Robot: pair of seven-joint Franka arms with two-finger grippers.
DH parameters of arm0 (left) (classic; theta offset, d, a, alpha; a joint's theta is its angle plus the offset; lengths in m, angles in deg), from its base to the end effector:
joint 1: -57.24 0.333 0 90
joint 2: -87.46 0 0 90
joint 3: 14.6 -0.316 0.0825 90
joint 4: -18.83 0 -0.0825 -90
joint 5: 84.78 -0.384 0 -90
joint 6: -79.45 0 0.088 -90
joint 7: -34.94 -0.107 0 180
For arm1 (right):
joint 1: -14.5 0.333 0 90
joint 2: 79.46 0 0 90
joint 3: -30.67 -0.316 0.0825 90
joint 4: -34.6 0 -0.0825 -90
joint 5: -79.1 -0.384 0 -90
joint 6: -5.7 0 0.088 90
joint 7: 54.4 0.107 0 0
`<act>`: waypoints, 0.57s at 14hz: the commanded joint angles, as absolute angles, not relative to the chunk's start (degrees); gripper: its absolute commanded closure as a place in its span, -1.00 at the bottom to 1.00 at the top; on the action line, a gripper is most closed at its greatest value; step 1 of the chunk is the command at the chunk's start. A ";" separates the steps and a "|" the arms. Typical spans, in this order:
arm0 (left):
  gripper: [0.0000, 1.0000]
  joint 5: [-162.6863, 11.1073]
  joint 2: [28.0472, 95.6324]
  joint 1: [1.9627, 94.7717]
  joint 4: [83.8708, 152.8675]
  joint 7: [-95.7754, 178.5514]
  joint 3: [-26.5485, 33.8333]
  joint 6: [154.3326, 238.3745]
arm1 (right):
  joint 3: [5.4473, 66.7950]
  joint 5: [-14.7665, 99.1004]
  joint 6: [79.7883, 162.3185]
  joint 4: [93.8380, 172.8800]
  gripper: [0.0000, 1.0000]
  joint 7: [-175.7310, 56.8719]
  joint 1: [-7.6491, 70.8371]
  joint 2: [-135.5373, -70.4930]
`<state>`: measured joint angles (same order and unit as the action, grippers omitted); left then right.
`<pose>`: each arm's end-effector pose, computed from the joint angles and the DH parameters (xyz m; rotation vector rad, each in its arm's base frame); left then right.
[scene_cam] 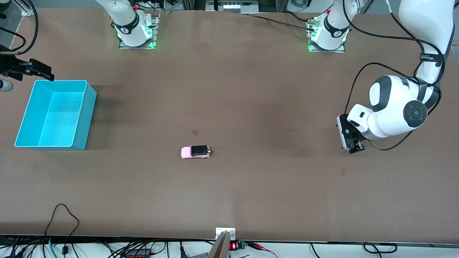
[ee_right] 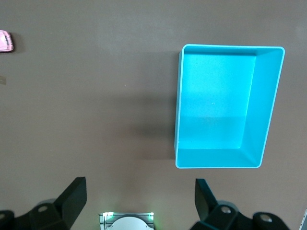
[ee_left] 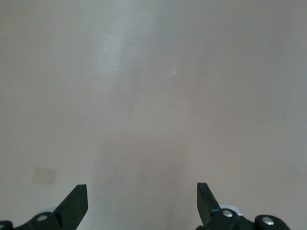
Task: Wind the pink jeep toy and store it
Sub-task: 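Raise the left gripper away from the table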
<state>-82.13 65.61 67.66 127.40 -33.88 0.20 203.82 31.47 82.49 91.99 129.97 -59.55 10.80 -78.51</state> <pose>0.6153 -0.0410 0.3012 2.4277 -1.7264 -0.0131 0.5363 -0.0489 0.5848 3.0865 0.0181 -0.2262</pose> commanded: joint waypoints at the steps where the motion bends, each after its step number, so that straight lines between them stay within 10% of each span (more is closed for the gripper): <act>1: -1.00 -81.00 67.86 67.44 127.12 -20.06 -0.71 203.64 | 31.20 82.27 92.01 129.61 -1.00 -59.06 10.45 -79.64; 8: -1.00 -81.09 68.91 60.59 121.14 13.97 -10.36 203.56 | 30.41 81.92 92.44 129.43 -1.00 -67.66 15.37 -87.97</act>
<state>-82.07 67.92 63.15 122.32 6.66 -6.68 204.10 30.51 82.39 92.28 130.19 -64.71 13.88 -85.01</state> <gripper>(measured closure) 0.000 0.000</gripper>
